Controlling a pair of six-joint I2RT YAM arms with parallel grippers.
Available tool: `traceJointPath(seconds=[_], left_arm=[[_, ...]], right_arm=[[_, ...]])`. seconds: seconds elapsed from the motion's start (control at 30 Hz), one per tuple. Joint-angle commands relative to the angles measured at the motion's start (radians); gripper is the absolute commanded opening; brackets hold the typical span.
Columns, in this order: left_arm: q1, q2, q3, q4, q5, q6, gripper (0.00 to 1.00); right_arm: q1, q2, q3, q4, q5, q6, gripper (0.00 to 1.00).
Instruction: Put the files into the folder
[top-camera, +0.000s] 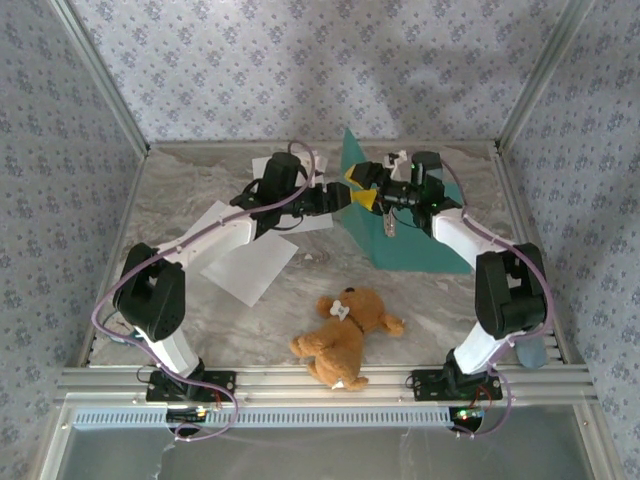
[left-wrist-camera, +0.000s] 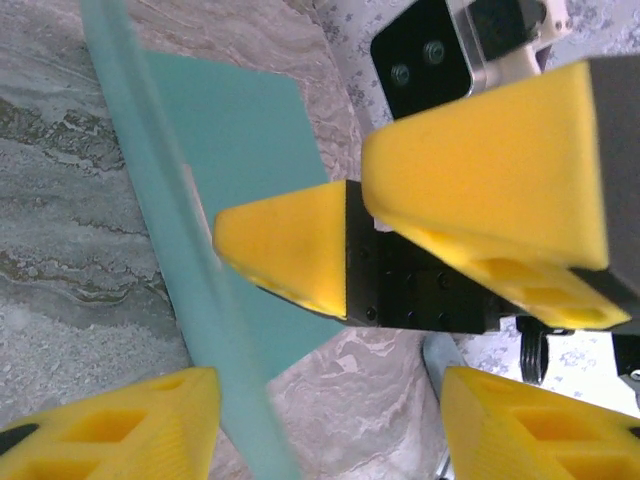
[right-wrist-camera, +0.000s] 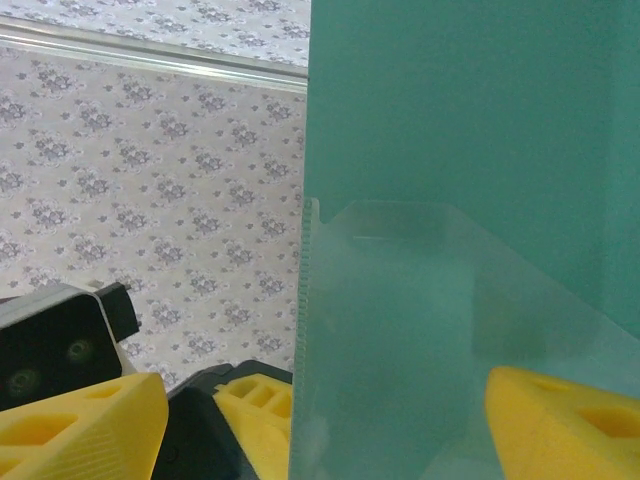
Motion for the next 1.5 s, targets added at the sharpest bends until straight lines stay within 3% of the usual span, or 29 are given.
traceJointPath(seconds=[0.0,0.23,0.77,1.0,1.47], left_arm=[[0.018,0.003,-0.014,0.022,0.022,-0.005,0.52],[0.091,0.028,-0.081,0.054,0.075,-0.011,0.31],[0.191,0.050,-0.227,0.166,0.155,0.007,0.29],[0.222,0.082,-0.301,0.253,0.181,0.031,0.34],[0.247,0.085,-0.351,0.112,0.042,0.109,0.54]], right_arm=[[0.006,0.005,-0.006,0.040,0.007,0.019,0.85],[0.004,-0.018,0.003,-0.010,0.002,-0.012,0.85],[-0.060,-0.091,-0.018,-0.149,-0.028,-0.117,0.86],[-0.080,-0.116,-0.044,-0.174,-0.047,-0.148,0.86],[-0.079,-0.121,-0.052,-0.237,-0.029,-0.206,0.86]])
